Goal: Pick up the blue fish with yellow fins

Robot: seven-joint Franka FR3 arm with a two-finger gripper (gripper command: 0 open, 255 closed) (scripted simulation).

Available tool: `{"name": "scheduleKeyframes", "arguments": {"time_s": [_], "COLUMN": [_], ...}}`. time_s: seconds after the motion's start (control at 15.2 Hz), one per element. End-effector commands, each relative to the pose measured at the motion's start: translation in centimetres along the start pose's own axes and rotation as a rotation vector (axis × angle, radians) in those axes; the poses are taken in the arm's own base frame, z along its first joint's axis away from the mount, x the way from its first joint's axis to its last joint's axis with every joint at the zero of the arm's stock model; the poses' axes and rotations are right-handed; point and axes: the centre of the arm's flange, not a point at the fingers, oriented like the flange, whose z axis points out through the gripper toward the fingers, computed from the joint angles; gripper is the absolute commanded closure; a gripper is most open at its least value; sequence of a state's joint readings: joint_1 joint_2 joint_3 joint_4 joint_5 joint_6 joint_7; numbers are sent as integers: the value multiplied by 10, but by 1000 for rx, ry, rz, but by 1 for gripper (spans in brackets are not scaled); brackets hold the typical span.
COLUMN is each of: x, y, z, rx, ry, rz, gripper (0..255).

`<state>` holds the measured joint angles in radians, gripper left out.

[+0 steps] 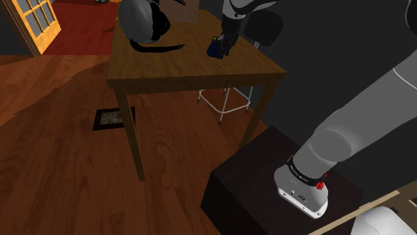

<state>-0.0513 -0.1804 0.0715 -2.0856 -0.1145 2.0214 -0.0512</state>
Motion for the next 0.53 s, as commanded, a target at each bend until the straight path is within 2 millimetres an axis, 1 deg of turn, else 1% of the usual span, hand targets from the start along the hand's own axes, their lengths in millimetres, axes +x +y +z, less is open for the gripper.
{"name": "scheduleKeyframes", "arguments": {"time_s": [0.0, 0.4, 0.46], "x": [0, 0, 0], "y": [0, 0, 0], "z": [0, 1, -4], "rx": [0, 0, 0], "ry": [0, 0, 0], "rz": [0, 0, 0], "gripper": [255, 255, 255]}}
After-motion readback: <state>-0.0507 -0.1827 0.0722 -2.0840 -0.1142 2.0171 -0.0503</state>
